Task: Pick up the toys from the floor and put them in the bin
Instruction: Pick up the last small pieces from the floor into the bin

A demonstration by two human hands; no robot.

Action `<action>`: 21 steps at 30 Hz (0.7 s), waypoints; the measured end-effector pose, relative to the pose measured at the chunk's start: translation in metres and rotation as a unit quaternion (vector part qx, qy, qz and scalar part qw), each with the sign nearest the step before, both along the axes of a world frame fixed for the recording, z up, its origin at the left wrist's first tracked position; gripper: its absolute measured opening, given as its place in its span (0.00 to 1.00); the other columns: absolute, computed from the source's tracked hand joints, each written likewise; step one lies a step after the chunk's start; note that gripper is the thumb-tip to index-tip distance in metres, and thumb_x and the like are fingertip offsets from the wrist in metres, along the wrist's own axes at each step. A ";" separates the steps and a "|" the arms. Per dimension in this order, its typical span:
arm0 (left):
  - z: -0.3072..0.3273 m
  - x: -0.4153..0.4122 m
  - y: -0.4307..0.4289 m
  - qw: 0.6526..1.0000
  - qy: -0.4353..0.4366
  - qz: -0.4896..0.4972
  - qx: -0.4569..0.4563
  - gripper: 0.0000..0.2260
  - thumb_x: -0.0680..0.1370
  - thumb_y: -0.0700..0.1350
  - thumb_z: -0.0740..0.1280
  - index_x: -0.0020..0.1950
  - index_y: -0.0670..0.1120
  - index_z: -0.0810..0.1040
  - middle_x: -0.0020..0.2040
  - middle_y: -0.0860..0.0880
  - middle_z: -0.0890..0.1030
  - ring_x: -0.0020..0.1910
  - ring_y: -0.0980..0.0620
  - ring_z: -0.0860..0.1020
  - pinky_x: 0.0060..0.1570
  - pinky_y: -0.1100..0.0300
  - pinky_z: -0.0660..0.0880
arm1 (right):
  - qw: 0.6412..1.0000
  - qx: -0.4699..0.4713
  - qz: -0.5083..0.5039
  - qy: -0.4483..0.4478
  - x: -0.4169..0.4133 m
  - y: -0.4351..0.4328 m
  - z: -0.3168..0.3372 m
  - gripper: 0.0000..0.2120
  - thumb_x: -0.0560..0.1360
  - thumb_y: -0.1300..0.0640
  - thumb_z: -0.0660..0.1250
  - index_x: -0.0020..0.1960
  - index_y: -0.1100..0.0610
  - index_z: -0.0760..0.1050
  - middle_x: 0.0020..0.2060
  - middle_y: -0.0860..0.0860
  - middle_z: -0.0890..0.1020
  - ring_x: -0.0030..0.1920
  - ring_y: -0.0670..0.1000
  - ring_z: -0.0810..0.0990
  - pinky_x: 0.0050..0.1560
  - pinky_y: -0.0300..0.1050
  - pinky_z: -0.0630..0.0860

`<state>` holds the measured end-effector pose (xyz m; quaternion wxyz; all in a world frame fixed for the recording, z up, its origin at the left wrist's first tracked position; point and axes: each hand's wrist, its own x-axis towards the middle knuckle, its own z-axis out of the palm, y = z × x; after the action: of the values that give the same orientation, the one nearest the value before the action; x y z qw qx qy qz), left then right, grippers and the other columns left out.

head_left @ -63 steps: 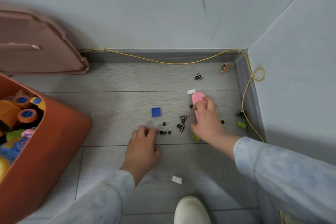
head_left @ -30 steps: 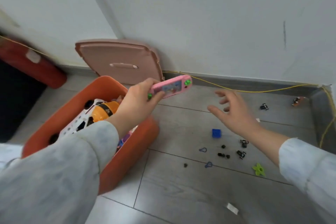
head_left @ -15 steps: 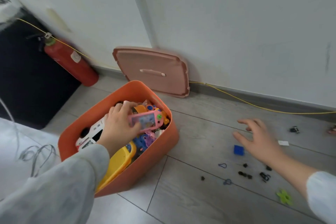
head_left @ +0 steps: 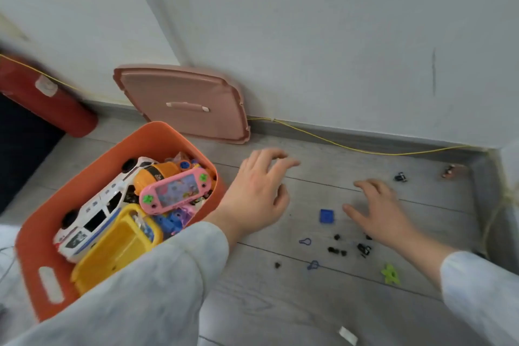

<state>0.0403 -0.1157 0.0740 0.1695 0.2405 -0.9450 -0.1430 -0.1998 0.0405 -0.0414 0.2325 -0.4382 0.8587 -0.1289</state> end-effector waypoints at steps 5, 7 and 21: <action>-0.062 -0.006 0.049 0.985 -0.142 -0.039 0.084 0.26 0.76 0.54 0.63 0.73 0.52 0.65 0.72 0.43 0.65 0.70 0.42 0.66 0.64 0.43 0.70 | 0.999 0.030 -0.035 0.011 -0.019 0.025 -0.001 0.34 0.74 0.39 0.68 0.74 0.50 0.66 0.74 0.59 0.63 0.75 0.63 0.60 0.73 0.59 0.63; -0.085 0.004 0.068 0.969 -0.219 -0.039 0.108 0.31 0.77 0.61 0.60 0.77 0.55 0.56 0.78 0.42 0.56 0.78 0.41 0.54 0.72 0.41 0.61 | 0.998 0.035 -0.045 0.030 -0.035 0.033 -0.002 0.36 0.71 0.35 0.64 0.73 0.52 0.67 0.73 0.62 0.65 0.74 0.64 0.61 0.73 0.59 0.62; -0.152 0.019 0.143 0.905 -0.384 -0.120 0.141 0.55 0.63 0.77 0.64 0.78 0.62 0.34 0.75 0.43 0.23 0.72 0.35 0.22 0.67 0.24 0.37 | 0.980 0.058 -0.177 0.064 -0.177 0.034 -0.026 0.44 0.72 0.32 0.65 0.78 0.55 0.57 0.76 0.65 0.59 0.78 0.62 0.52 0.76 0.58 0.53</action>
<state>0.0594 0.0274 -0.0782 -0.2608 0.1832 -0.9285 -0.1906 -0.3768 0.0749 -0.0675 0.1762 -0.2726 0.9416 -0.0896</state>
